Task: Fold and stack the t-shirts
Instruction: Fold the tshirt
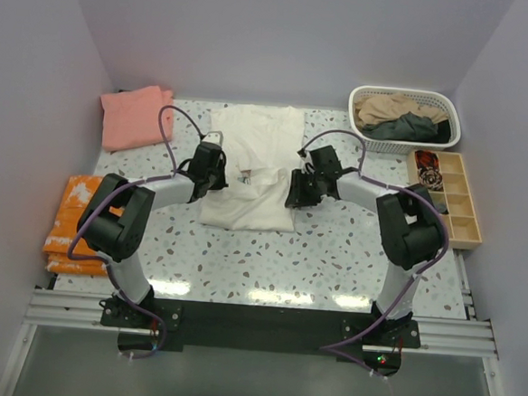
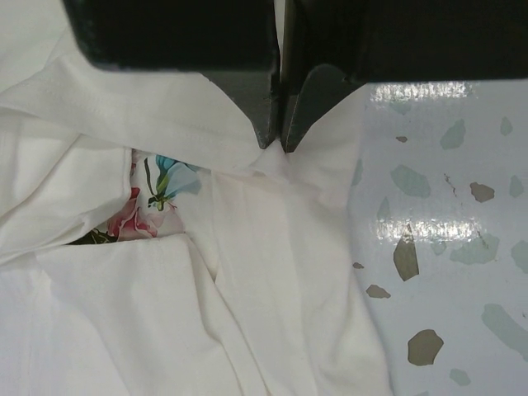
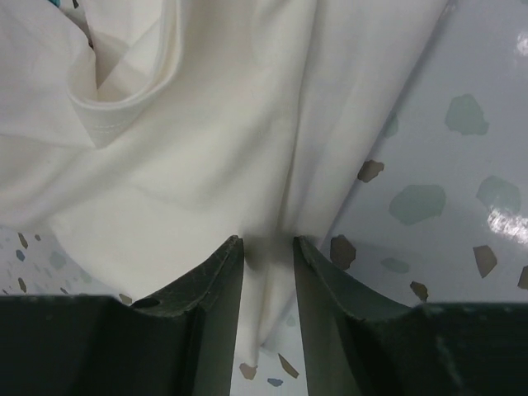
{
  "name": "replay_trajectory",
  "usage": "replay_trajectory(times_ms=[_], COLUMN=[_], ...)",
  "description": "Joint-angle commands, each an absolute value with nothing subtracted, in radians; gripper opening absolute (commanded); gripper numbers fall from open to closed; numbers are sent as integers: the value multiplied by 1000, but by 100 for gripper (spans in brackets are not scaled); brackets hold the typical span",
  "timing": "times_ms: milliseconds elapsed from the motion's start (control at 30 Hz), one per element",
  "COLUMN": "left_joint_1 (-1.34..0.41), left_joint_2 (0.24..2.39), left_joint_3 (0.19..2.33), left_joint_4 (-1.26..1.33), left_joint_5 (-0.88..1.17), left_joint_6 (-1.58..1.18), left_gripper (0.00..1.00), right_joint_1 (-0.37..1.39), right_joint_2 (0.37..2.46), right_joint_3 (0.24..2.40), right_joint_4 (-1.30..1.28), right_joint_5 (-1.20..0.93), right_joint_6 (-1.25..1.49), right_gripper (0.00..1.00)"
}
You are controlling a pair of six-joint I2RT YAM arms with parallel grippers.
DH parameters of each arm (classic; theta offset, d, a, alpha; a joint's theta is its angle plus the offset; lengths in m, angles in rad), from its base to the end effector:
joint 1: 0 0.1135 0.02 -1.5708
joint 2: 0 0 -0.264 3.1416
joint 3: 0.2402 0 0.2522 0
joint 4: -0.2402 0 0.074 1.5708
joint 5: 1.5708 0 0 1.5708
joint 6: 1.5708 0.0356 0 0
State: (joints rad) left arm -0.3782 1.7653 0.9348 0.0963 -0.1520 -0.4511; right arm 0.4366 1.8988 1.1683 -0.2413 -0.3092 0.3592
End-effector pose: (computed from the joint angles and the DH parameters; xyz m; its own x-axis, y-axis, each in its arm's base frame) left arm 0.3380 -0.1285 0.1590 -0.6739 -0.1959 -0.7123 -0.0370 0.9719 -0.2323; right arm 0.3474 0.1740 0.1555 -0.8969 -0.0490 -0.4395 -0.2595 0.8630 0.4335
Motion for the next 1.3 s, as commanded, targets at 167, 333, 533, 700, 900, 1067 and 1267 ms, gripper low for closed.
replay_trajectory(times_ms=[167,333,533,700,900,1067,1267], left_joint_1=[-367,-367,-367,-365,-350,-339,-334], left_joint_2=[1744,1749,1747,1744,1724,1715,1718], left_joint_3=[965,966,968,974,974,973,971], left_joint_4=[147,147,147,144,140,143,144], left_joint_5=[-144,-140,-138,-140,-150,-146,-144], left_joint_6=[-446,-451,-449,-448,-446,-446,-449], left_gripper=[0,0,0,0,0,0,0], right_joint_1=[443,456,465,465,466,471,474], right_joint_2=[1806,1809,1807,1773,1629,1546,1577], right_joint_3=[1127,1129,1134,1109,1005,901,859], right_joint_4=[-250,-252,-259,-264,-284,-308,-314], right_joint_5=[-359,-370,-403,-379,-339,-313,-284], right_joint_6=[350,344,342,334,359,379,387], right_gripper=[30,16,9,0,0,0,20])
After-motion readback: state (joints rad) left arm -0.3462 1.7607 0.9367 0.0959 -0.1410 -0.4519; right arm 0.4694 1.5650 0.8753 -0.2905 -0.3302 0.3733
